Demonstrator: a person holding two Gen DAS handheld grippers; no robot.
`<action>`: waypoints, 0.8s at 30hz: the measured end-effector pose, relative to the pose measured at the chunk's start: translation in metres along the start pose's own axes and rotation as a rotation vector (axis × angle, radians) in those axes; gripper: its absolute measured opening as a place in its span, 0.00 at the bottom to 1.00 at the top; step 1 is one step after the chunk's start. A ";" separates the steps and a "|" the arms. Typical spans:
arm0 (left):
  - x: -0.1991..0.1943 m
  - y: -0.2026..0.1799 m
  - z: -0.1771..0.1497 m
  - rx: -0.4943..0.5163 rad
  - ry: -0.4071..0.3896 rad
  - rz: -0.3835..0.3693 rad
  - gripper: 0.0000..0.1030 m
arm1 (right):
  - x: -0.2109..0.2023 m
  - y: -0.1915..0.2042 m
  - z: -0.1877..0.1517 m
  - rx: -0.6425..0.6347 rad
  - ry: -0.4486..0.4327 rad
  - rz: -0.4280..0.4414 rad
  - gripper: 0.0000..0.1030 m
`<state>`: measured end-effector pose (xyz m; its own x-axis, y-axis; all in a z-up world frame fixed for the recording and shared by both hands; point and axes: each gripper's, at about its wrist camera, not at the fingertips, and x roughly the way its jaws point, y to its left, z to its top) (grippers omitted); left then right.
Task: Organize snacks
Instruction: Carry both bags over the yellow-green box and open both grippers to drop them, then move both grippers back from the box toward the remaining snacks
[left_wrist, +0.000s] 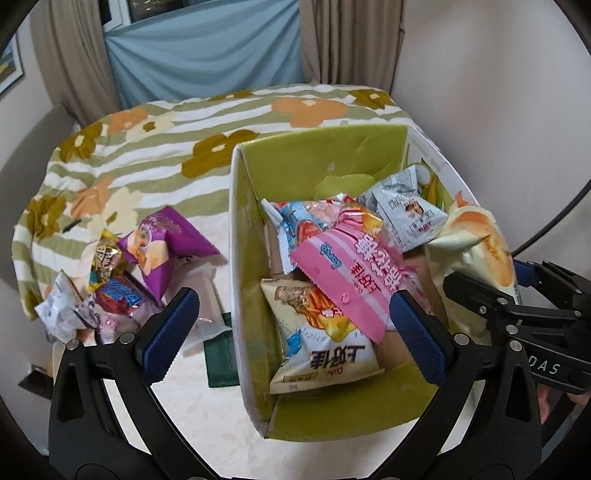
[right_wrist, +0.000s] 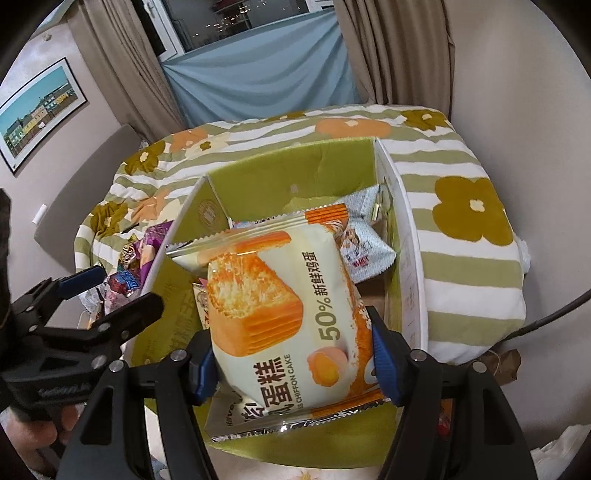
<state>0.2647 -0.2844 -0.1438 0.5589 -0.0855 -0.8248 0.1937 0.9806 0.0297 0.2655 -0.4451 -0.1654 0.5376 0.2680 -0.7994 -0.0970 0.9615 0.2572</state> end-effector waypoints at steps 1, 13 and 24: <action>0.000 -0.001 -0.001 0.004 0.001 -0.001 0.99 | 0.001 0.000 -0.001 0.008 -0.003 0.004 0.64; -0.012 0.007 -0.018 0.024 0.003 -0.026 0.99 | -0.026 -0.005 -0.014 0.027 -0.131 0.015 0.88; -0.046 0.024 -0.025 -0.019 -0.035 -0.019 0.99 | -0.045 0.013 -0.013 -0.059 -0.128 -0.005 0.88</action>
<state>0.2234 -0.2521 -0.1193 0.5830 -0.1100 -0.8050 0.1895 0.9819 0.0031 0.2290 -0.4436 -0.1330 0.6401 0.2573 -0.7239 -0.1411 0.9656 0.2185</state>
